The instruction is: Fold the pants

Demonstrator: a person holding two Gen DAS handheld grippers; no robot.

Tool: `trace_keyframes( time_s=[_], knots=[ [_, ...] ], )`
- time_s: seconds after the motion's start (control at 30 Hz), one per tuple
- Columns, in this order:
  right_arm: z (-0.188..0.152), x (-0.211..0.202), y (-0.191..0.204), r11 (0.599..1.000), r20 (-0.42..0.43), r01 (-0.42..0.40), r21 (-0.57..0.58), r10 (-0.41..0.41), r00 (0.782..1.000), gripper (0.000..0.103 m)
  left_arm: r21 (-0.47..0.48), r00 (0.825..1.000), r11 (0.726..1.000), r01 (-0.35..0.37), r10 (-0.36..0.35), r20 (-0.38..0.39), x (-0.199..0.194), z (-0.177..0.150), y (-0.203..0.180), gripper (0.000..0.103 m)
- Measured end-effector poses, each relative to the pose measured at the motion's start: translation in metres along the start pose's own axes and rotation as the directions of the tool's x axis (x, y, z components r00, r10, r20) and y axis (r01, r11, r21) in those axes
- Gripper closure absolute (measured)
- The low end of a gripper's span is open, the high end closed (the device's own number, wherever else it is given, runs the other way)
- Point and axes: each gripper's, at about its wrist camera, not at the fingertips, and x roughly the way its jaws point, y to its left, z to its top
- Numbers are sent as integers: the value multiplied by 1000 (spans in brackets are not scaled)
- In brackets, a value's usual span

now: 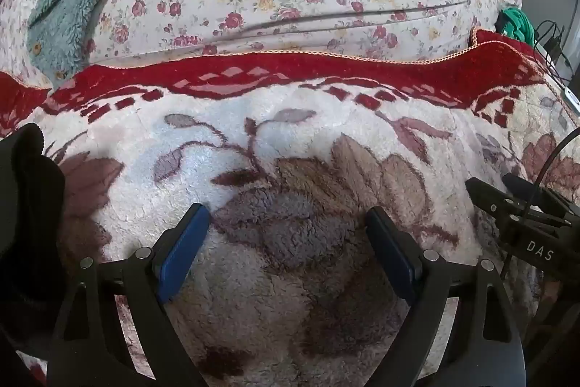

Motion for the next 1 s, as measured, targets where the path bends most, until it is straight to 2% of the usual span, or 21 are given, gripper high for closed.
trace_keyframes(
  time_s=[1.0],
  knots=[
    [0,0,0,1000,2,-6,5,6,1000,20,0,1000,1000,0,0,6,0,0,0,14]
  ],
)
